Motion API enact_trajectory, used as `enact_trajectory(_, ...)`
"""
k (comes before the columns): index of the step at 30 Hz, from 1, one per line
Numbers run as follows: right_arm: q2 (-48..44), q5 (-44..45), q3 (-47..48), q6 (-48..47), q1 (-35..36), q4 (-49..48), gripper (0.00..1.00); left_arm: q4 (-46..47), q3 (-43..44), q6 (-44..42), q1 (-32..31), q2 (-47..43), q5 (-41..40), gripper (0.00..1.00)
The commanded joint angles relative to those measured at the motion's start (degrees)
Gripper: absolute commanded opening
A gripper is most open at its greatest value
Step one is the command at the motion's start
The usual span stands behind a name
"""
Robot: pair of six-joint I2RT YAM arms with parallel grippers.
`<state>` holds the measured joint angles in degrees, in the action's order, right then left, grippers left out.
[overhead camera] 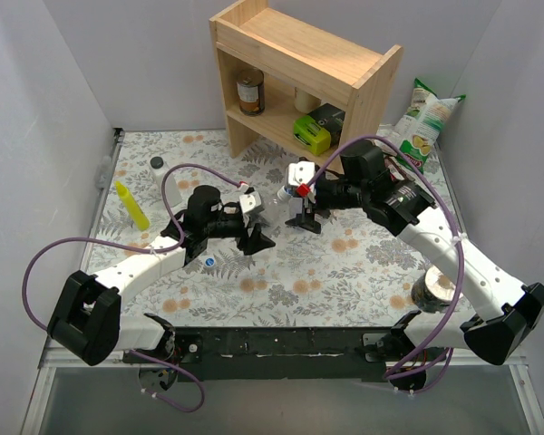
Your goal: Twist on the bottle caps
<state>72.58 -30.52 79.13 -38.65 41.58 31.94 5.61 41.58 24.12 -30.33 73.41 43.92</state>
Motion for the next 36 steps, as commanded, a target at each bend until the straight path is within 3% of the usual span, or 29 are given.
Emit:
enact_trajectory(1, -2.3, -1.3, -2.8, 2.4, 0.3, 7.1, 0.9, 6.0, 0.3, 4.0, 2.6, -1.2, -3.2, 0.0)
enact_trajectory(6, -3.3, -1.6, -1.9, 1.8, 0.3, 9.9, 0.88, 5.8, -0.3, 4.6, 2.9, -1.2, -4.3, 0.0)
enact_trajectory(10, -1.8, -2.2, 2.9, -1.3, 0.3, 19.6, 0.77, 4.8, -0.7, 2.5, 2.9, -1.2, -3.9, 0.0)
enact_trajectory(12, -1.9, -0.4, 5.1, -0.3, 0.0, 17.8, 0.77, 3.0, -0.6, 0.6, 2.9, -1.3, -2.1, 0.0)
enact_trajectory(16, -1.7, 5.9, 5.6, 2.6, -0.3, 5.8, 0.92, -1.7, 1.2, -6.8, 1.9, -0.7, 0.5, 0.0)
enact_trajectory(20, 2.6, 4.3, 8.5, 3.5, -0.3, 2.3, 0.93, -5.1, 3.0, -9.2, 0.6, -0.4, 1.6, 0.0)
enact_trajectory(29, 3.2, -3.5, 5.2, 4.6, -0.1, -0.6, 0.93, -6.8, 4.6, -8.9, -0.2, -0.4, 1.0, 0.0)
enact_trajectory(36, 0.5, -3.8, 2.5, 3.6, -0.1, 2.0, 0.93, -1.5, 4.3, -2.2, 0.3, 0.2, -0.8, 0.0)
